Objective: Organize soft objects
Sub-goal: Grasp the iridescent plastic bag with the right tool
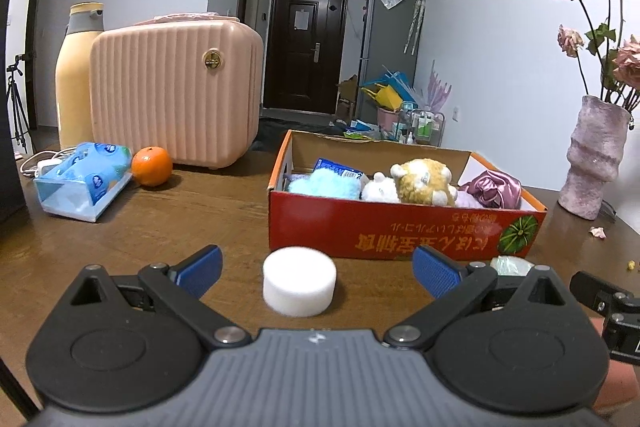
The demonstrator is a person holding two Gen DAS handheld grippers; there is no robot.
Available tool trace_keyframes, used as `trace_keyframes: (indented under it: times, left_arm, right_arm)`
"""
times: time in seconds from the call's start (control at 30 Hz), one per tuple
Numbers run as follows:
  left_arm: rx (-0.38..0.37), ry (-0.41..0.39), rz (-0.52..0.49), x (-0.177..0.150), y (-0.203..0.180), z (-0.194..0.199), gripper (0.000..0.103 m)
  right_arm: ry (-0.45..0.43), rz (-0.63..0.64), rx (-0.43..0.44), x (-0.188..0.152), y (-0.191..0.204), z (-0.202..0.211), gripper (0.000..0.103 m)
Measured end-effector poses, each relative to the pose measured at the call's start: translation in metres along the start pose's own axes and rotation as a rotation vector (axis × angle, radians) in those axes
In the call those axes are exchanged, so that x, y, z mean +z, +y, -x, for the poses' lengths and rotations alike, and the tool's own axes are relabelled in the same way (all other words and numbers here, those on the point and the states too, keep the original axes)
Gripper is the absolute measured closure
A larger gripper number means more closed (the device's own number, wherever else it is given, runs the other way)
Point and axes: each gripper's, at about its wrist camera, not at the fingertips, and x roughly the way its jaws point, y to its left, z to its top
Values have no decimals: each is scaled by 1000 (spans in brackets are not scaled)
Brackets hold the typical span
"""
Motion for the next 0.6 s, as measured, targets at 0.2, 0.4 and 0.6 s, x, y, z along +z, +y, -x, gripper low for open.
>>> trace_keyframes:
  times: [0.2, 0.4, 0.6]
  left_arm:
    - [-36, 15, -39, -10, 4, 18, 0]
    - [-76, 17, -91, -20, 5, 37, 0]
    - [-119, 34, -107, -25, 11, 48, 0]
  right_arm:
    - [12, -20, 2, -12, 4, 20, 0]
    - [25, -55, 0, -22, 4, 34, 0]
    - [27, -68, -10, -28, 6, 41, 0]
